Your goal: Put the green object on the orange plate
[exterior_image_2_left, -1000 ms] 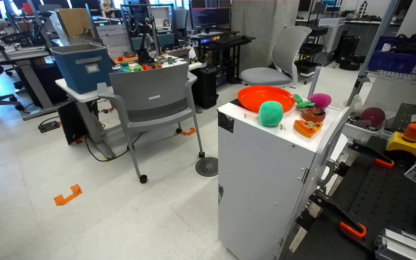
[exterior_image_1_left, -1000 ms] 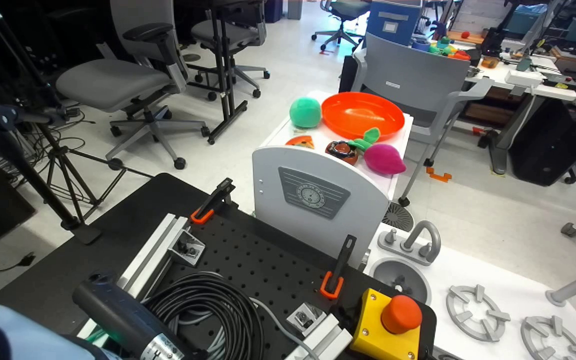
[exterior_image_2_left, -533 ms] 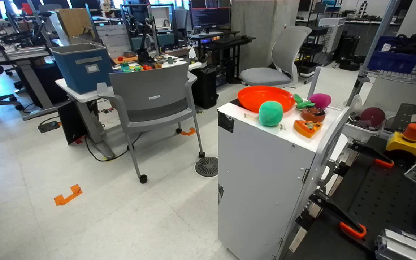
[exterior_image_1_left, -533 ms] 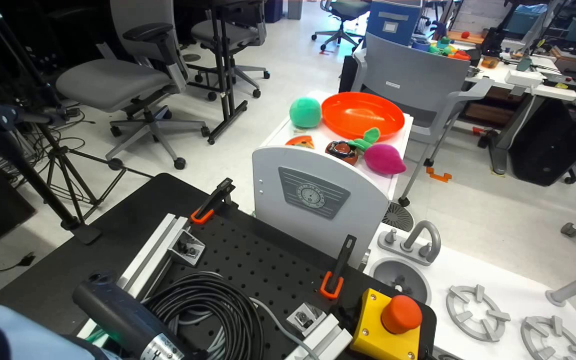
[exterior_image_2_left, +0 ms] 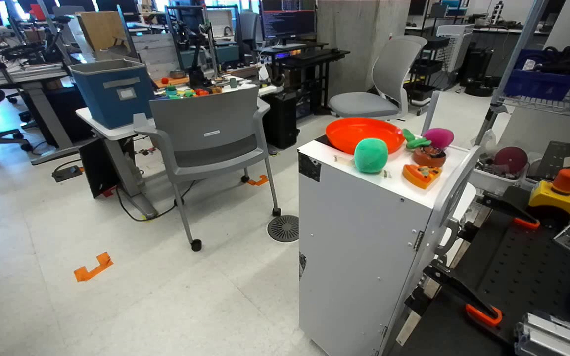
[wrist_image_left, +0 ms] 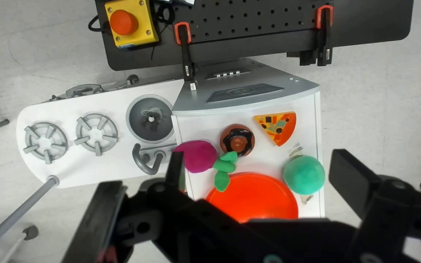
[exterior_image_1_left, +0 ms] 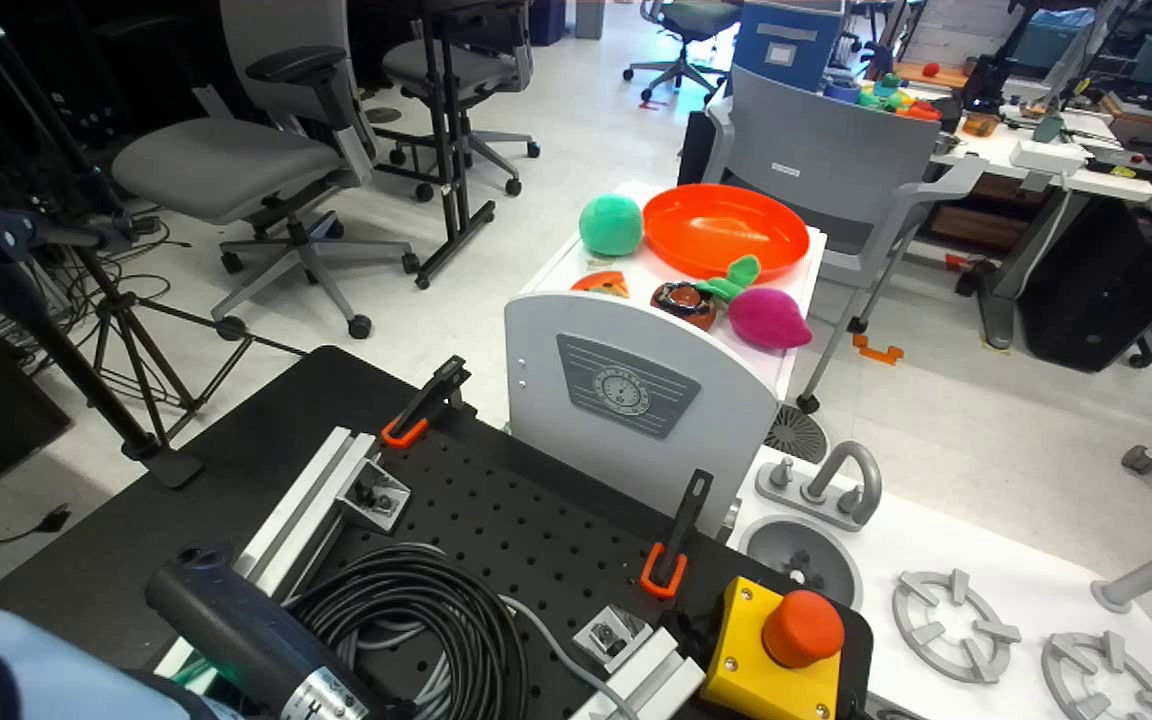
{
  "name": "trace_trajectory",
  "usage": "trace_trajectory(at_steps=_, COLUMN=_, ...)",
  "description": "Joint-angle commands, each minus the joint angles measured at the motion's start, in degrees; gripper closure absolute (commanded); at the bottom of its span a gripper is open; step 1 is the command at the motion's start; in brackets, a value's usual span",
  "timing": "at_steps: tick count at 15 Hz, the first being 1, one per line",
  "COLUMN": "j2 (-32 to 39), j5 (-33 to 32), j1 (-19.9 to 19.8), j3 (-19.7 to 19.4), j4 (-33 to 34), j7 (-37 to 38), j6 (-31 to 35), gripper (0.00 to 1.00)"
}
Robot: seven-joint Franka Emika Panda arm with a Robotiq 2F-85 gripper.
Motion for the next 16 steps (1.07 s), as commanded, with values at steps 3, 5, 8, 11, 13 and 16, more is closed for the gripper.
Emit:
trace_trajectory(at_steps=3, j2=-0.47, j5=-0.51, j1=-0.12, j3=-0.01, j4=-0.85, j7=0.21, j6=7.11, gripper=0.00)
trace_trajectory(at_steps=5, j2=-0.56, j5=-0.33, j1=-0.34, j3=0.16, j4=-1.55, j7=1.30, j6=11.84, gripper=0.00)
trace_trajectory(at_steps=8, j2=-0.11, j5=-0.22, j1=-0.31, j3=0.30, j4=-2.21, j7=1.80, j6=16.07, gripper=0.00)
trace_trajectory(at_steps=11, j2=0.39, j5=3.94, j1=1.67, j3=-1.92, j4=-1.17, j7=-2.98, j6=12.87, gripper=0.00)
trace_trajectory(at_steps=13, j2=-0.78, j5=4.67, j1=2.72, j3=-2.95, j4=-2.29, j7=-7.94, j6=13.95, gripper=0.00)
trace_trajectory(at_steps=16, j2=-1.69, j5=2.66, j1=3.49, j3=-3.50, j4=-3.19, j7=-14.83, j6=13.41, gripper=0.00)
